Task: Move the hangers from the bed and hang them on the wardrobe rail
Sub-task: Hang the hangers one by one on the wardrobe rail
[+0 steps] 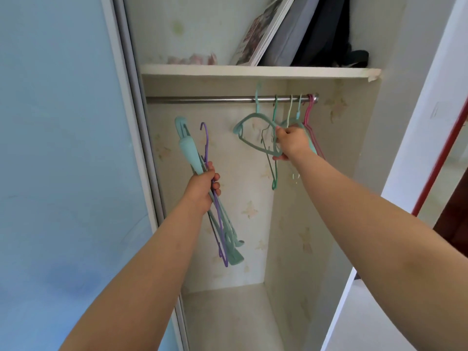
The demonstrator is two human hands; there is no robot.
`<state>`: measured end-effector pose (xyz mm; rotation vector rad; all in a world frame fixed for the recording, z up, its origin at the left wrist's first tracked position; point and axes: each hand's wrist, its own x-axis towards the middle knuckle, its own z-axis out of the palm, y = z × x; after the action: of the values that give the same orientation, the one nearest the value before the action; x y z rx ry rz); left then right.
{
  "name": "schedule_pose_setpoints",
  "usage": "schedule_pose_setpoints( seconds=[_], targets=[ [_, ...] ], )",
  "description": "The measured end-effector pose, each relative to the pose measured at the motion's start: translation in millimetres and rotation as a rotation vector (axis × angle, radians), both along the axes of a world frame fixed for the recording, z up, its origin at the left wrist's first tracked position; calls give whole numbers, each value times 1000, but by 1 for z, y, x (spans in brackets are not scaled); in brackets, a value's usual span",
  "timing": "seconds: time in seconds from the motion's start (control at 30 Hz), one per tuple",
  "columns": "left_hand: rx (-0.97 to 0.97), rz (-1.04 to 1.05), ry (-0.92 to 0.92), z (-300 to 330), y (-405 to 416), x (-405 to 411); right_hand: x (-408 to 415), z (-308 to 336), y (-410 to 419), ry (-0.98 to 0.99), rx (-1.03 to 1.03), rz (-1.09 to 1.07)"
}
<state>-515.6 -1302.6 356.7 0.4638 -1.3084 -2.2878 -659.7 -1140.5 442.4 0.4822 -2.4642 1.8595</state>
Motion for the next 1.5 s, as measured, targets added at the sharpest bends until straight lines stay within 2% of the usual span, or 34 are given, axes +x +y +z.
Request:
schedule_pose_setpoints(
  seconds=[0.2, 0.3, 0.47, 0.53, 0.6, 0.67, 0.7, 0.73, 0.77, 0.87, 0.9, 0.97, 1.07, 1.23, 1.37, 1.5],
  targets=[
    [46, 15, -10, -1, -8, 5, -21, -7, -1, -202, -86, -40],
    [41, 24, -46, -6, -7, 5, -26, -13, 5, -193, -136, -124],
    [97, -15, -49, -12, 3, 1, -31, -22, 25, -118, -109, -184],
    [140, -42, -34, -13, 7, -1, -28, -22, 29, -109, -21, -253],
    [185, -67, -17, -13, 10, -3, -18, -31, 29, 33, 147, -383],
    [224, -95, 12, -13, 13, -5, 6, -49, 28, 385, 196, -476],
    [235, -112, 25, -14, 15, -6, 22, -60, 25, 576, 193, -432],
    [242, -127, 34, -15, 17, -7, 38, -72, 20, 679, 205, -294],
    [250, -141, 42, -16, 20, -9, 54, -85, 16, 656, 249, -95],
    [254, -158, 76, -19, 25, -13, 95, -108, 10, 172, 472, 469],
    [242, -159, 82, -20, 25, -15, 101, -112, 10, 86, 567, 593],
    [216, -156, 79, -23, 25, -16, 105, -121, 12, 67, 715, 729],
    [180, -112, 49, -30, 26, -18, 107, -126, 15, 80, 709, 618],
    [126, 19, -40, -42, 16, -18, 111, -135, 24, -163, 489, 415],
    [29, 88, -167, -49, 18, -20, 113, -154, 29, -219, 492, 304],
    [-15, 159, -229, -62, 23, -24, 118, -181, 32, -134, 506, 213]
  ],
)
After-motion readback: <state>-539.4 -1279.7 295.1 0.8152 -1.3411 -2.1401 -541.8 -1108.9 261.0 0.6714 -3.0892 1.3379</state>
